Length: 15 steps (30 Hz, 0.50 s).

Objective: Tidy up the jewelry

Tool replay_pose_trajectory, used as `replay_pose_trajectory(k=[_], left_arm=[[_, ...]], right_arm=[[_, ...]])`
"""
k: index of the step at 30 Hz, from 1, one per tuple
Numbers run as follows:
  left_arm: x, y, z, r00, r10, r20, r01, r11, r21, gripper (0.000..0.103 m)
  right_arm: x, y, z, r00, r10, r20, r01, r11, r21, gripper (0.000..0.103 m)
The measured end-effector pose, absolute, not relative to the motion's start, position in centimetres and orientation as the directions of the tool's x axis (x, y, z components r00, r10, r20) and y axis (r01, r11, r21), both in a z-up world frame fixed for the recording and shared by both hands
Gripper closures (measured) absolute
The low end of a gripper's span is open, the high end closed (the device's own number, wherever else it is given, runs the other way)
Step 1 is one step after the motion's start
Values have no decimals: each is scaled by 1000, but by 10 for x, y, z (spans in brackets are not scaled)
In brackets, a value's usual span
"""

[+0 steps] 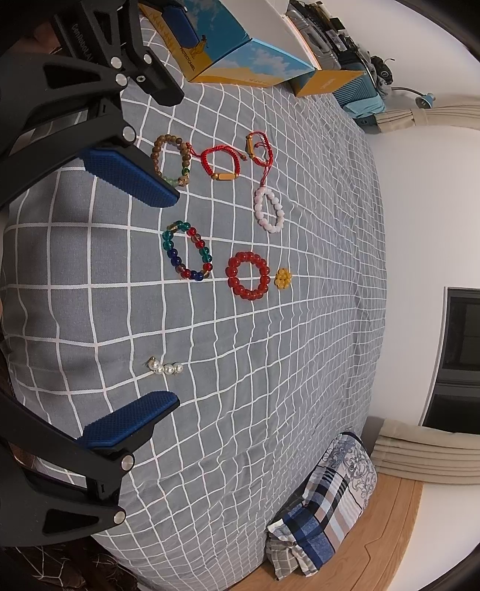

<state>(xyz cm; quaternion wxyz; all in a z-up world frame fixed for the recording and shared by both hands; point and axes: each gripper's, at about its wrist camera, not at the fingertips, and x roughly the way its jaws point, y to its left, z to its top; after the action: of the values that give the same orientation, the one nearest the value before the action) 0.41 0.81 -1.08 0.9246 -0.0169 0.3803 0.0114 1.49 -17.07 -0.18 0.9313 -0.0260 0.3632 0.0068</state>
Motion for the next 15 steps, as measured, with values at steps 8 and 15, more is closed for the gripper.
replay_pose_trajectory(k=[8,15], left_arm=[[4,9,-12,709,9,-705,-33,999,-21,6],[5,8,-12,707,10,-707,-35,999,-20,6]], right_arm=[[15,-170,0,737,-7,-676,-30,999,-44,7],[15,-169,-1,737,-7,-676,-30,999,-44,7]])
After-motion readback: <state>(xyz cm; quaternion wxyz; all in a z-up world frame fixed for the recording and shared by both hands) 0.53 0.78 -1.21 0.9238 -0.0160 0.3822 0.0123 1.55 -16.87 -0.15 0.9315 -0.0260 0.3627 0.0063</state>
